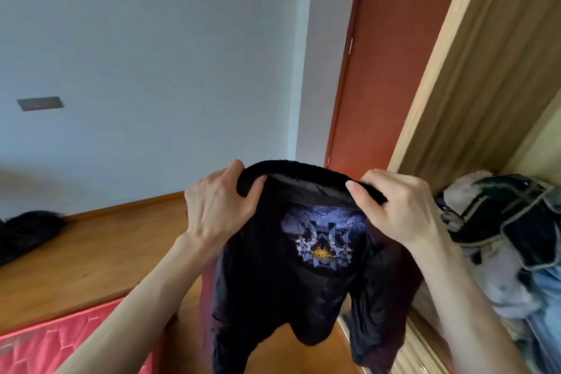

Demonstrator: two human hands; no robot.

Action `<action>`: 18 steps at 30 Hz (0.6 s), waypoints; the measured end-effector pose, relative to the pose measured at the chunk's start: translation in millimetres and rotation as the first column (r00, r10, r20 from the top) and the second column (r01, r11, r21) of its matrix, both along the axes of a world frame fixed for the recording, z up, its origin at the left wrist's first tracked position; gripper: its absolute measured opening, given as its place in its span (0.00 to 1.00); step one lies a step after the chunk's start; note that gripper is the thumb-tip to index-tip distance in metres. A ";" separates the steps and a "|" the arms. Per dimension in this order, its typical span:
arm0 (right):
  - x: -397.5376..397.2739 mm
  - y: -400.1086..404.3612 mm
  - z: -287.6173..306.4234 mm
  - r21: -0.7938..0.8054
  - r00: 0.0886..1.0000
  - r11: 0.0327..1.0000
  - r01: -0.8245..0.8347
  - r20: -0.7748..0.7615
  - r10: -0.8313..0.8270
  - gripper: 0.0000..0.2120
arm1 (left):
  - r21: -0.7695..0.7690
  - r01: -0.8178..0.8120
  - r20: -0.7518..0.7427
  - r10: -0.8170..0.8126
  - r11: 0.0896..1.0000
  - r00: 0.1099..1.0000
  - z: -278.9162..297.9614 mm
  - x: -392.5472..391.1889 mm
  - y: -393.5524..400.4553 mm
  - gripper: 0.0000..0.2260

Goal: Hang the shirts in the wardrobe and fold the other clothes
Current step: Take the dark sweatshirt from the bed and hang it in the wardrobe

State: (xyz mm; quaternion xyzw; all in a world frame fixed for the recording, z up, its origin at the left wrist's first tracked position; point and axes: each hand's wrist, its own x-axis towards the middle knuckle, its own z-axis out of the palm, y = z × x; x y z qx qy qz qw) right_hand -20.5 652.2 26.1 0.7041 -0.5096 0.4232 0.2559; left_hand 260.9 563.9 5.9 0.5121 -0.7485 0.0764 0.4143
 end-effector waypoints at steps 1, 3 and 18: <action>-12.1 4.4 0.6 0.012 0.999 0.999 0.040 0.010 -0.040 0.26 | 0.028 0.012 -0.028 -0.012 1.000 1.000 2.0 -14.2 -0.6 0.20; -32.4 12.1 1.6 0.001 0.987 0.989 0.151 0.060 -0.150 0.26 | 0.057 0.102 -0.089 -0.097 0.993 0.991 6.8 -41.8 -2.1 0.21; -95.3 50.2 44.0 -0.237 0.730 0.698 0.676 0.343 -0.591 0.23 | 0.273 0.727 -0.012 -0.753 0.630 0.658 1.7 -151.1 -22.3 0.09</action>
